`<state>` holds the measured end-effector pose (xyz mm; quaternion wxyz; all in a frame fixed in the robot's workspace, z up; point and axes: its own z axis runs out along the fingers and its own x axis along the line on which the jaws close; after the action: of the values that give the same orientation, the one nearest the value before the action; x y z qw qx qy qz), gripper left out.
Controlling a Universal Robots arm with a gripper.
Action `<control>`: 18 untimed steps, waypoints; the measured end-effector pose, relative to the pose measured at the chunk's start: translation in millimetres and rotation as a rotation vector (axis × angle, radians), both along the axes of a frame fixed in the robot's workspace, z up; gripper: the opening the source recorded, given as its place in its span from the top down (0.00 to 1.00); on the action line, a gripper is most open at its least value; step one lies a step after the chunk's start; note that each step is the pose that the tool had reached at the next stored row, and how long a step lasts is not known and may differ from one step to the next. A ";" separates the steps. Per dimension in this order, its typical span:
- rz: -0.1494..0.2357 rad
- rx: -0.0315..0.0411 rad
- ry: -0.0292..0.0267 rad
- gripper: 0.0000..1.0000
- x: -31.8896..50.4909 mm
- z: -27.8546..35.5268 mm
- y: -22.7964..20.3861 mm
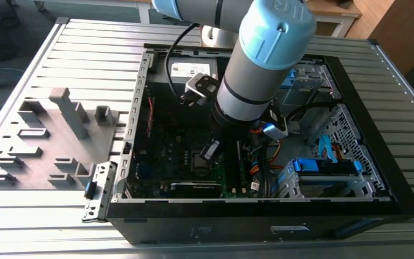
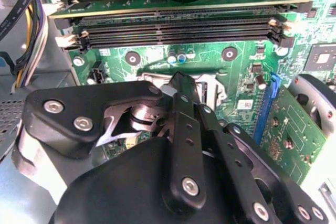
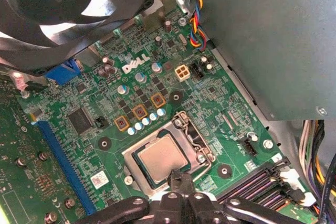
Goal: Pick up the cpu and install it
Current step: 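Install the first cpu locking lever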
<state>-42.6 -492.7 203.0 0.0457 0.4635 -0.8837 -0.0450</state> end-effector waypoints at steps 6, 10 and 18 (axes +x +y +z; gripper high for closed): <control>0.000 -0.0003 0.0002 0.89 0.0 -2.3 -0.2; 0.001 -0.0027 0.0001 0.89 0.1 -3.3 -0.5; 0.009 -0.0108 0.0001 0.89 0.0 -4.8 -2.1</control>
<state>-42.6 -494.9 198.1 0.0485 0.4674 -0.8818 -0.0400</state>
